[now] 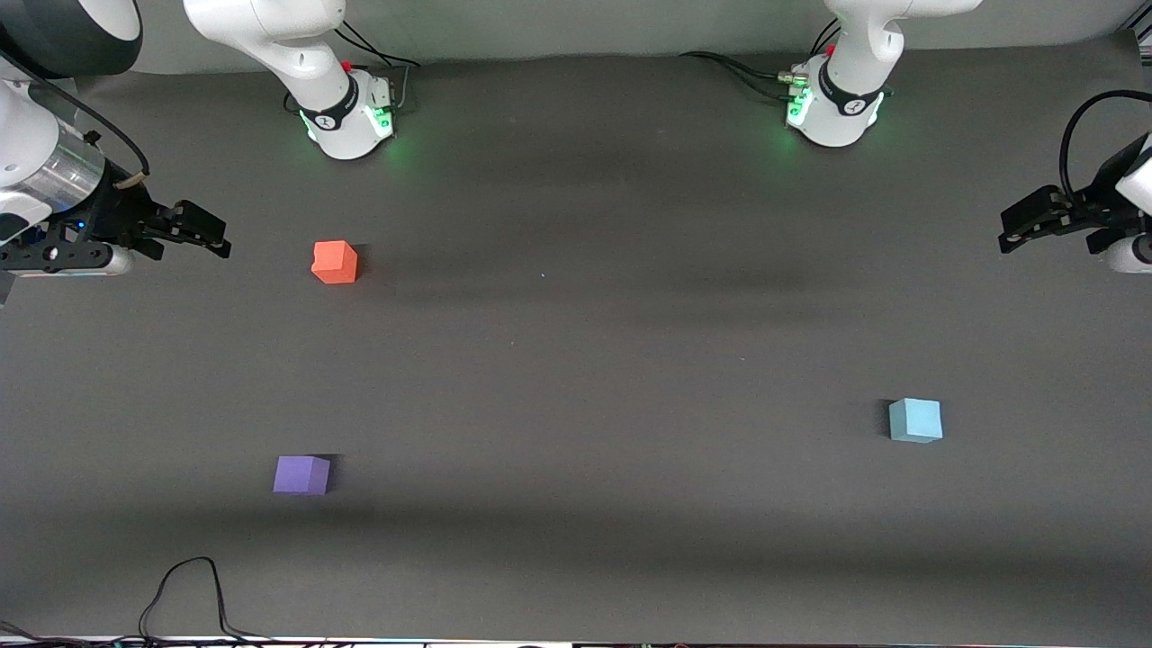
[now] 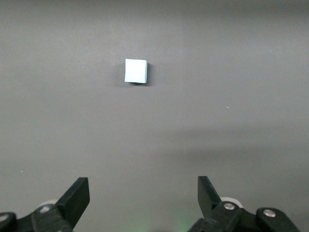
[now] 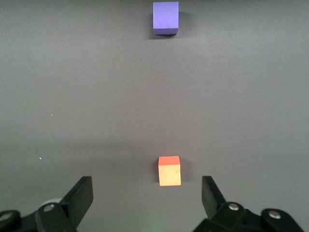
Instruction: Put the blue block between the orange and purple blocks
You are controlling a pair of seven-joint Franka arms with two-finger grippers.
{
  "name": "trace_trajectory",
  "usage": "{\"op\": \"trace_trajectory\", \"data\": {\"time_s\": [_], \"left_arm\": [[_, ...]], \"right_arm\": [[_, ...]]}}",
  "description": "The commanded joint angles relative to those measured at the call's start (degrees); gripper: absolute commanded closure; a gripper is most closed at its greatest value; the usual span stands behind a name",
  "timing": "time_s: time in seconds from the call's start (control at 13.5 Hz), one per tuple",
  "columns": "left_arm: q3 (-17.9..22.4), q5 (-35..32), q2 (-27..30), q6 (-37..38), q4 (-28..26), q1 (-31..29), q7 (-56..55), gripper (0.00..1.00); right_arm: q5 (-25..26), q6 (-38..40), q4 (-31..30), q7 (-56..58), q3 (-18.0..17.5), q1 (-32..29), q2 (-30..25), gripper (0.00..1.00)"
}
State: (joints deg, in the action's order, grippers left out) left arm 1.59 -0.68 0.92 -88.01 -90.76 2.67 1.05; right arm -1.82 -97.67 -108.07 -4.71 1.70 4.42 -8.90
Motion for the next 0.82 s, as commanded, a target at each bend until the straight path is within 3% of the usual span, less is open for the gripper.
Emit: {"op": "trace_trajectory", "data": {"time_s": [0.0, 0.74], "left_arm": [[-0.62, 0.51, 1.19, 0.47, -1.00, -0.47, 0.26, 0.00], [0.08, 0.60, -1.10, -1.20, -1.88, -3.28, 8.25, 0.00]], "right_arm": [[-1.25, -0.85, -0.21, 1.10, -0.12, -0.38, -0.42, 0.00], [-1.08, -0.94, -0.30, 1.54, -0.12, -0.38, -0.77, 0.00]]}}
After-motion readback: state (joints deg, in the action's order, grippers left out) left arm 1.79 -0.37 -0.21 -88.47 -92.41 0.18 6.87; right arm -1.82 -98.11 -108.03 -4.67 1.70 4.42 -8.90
